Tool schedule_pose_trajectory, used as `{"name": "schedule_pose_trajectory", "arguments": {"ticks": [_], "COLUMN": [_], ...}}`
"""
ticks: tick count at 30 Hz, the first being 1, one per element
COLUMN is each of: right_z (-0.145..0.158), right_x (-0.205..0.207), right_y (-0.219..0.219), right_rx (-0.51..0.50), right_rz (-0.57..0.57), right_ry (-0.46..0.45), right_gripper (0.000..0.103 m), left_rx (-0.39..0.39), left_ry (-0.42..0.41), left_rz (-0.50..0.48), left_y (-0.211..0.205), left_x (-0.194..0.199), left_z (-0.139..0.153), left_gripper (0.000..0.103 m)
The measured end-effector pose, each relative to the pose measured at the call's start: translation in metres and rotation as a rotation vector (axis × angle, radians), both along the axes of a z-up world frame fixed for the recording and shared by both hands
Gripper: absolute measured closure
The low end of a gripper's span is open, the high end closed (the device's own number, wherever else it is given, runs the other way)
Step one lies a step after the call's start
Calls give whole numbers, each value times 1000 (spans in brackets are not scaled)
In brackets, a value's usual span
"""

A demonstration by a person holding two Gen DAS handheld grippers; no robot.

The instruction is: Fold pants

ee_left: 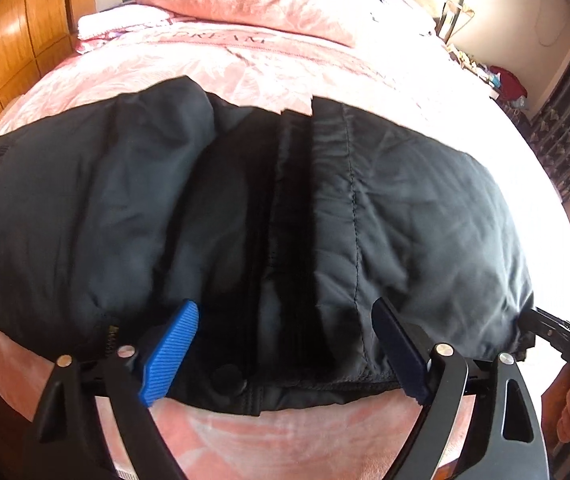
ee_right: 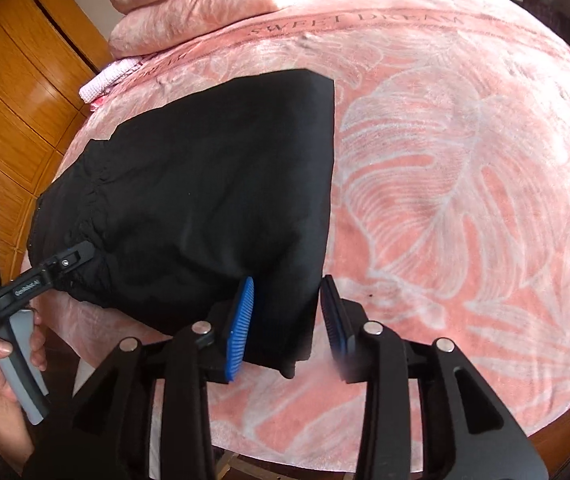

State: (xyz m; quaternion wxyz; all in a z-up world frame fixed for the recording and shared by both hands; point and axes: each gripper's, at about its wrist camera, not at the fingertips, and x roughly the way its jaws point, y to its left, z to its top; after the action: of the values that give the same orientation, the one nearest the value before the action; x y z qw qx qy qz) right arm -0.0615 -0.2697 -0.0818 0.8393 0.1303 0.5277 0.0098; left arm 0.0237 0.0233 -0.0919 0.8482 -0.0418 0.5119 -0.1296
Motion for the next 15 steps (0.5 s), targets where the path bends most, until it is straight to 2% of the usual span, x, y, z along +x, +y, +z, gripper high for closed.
{"name": "schedule_pose_trajectory", "arguments": {"ticks": [2, 6, 11, 15], "right_z": [14, 36, 39, 34], "right_x": [-4, -2, 22, 47], "right_y": [1, 10, 64, 114], "right_rx": [-60, -1, 27, 66], "right_rz": [-15, 25, 169, 255], "right_ry": [-40, -123, -136, -112], "right_gripper": [67, 67, 67, 67], "left_rx": [-10, -44, -102, -145], "left_ry": [-38, -41, 19, 89], "left_rz": [38, 187, 424, 521], "left_y": [24, 92, 193, 246], "left_x": [-7, -16, -15, -15], "left_z": [15, 28, 17, -1], "left_gripper": [14, 14, 22, 22]}}
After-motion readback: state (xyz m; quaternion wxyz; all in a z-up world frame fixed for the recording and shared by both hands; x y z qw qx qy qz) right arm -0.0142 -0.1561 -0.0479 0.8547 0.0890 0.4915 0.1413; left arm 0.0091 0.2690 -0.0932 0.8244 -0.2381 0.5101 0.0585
